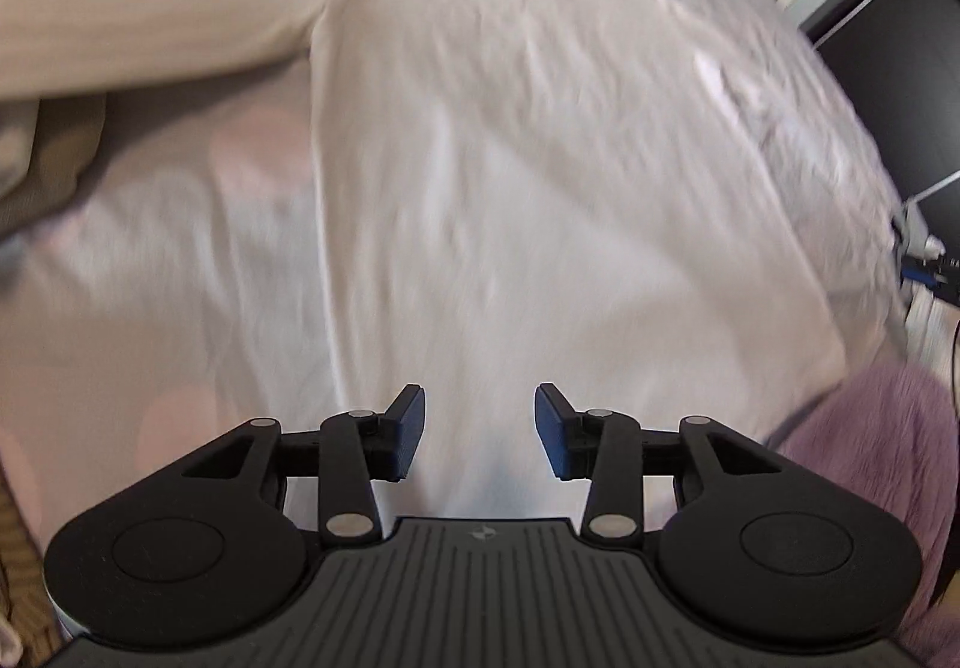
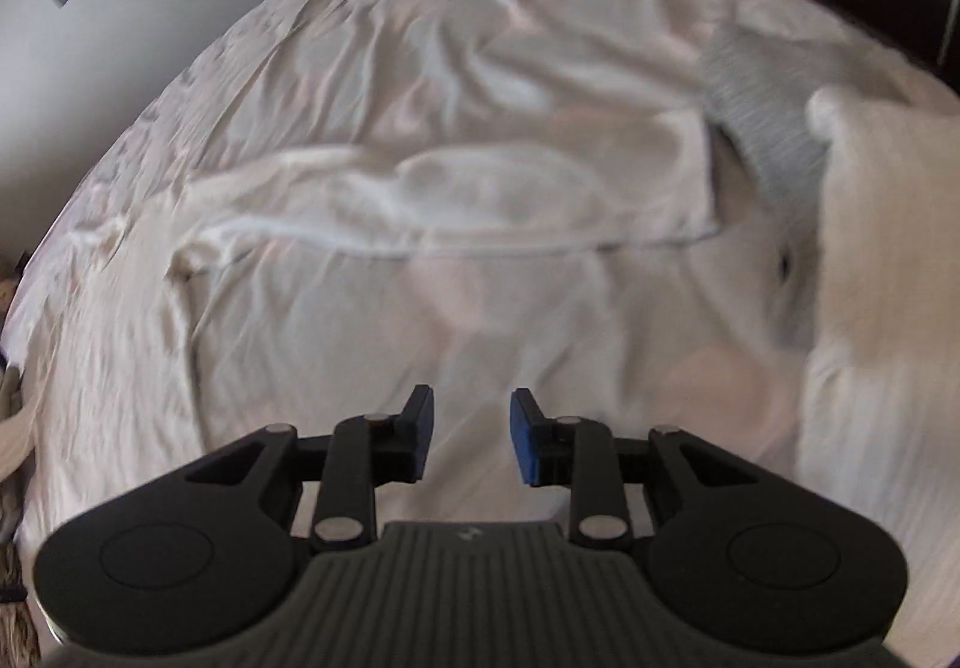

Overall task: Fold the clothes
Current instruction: 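Grasp the sleeve cuff with the right tool, then lift the held sleeve with the right tool, fold it across the shirt body, release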

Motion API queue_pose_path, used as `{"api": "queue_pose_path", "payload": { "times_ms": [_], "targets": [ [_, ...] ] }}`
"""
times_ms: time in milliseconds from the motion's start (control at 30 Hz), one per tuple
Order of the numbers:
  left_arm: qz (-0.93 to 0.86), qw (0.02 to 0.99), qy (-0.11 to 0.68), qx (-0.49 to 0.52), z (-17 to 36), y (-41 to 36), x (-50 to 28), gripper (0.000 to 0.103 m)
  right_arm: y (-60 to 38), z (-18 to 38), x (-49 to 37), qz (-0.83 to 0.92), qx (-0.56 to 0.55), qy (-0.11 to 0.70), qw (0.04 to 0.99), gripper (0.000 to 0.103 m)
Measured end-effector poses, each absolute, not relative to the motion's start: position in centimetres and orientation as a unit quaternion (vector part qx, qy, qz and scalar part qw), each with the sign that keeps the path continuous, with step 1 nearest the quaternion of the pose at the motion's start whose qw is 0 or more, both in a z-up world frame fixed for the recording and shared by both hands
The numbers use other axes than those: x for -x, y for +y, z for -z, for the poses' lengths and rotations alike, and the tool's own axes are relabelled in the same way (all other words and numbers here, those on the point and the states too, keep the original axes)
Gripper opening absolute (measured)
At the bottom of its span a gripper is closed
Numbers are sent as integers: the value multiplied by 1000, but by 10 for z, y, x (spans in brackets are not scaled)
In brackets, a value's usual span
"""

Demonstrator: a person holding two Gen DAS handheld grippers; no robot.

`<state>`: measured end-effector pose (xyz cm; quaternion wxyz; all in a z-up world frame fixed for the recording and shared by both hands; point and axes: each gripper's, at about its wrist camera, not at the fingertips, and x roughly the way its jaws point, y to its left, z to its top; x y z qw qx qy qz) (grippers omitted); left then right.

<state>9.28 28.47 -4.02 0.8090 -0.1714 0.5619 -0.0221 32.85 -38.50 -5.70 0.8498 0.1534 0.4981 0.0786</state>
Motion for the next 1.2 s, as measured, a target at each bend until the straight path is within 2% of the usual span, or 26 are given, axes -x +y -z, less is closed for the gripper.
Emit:
{"api": "queue_pose_path", "payload": {
  "times_ms": [133,267,400,667,700,767,800,900,1200],
  "targets": [
    [-13,837,521,168,46,278,-132,38,-418,49,-364,-8,-135,463,876,43],
    [-30,849,494,186,61,271,-150,38,-425,63,-389,38,-128,463,876,43],
    [-29,850,502,161,70,261,-155,38,-427,82,-412,78,-127,466,872,49],
    [-45,846,507,158,82,268,-153,38,-423,114,-440,113,-136,470,865,49],
    [-48,845,509,158,83,269,-153,38,-421,118,-441,112,-139,470,865,47],
    [-53,842,512,160,85,271,-153,38,-416,117,-440,110,-130,467,868,27],
    [-54,842,512,162,86,271,-153,38,-415,113,-440,106,-131,465,869,5],
    [-52,843,510,162,84,271,-153,38,-414,93,-438,103,-138,451,876,5],
    [-41,848,507,149,83,269,-156,38,-398,-43,-453,53,-187,364,911,6]
  ]
}}
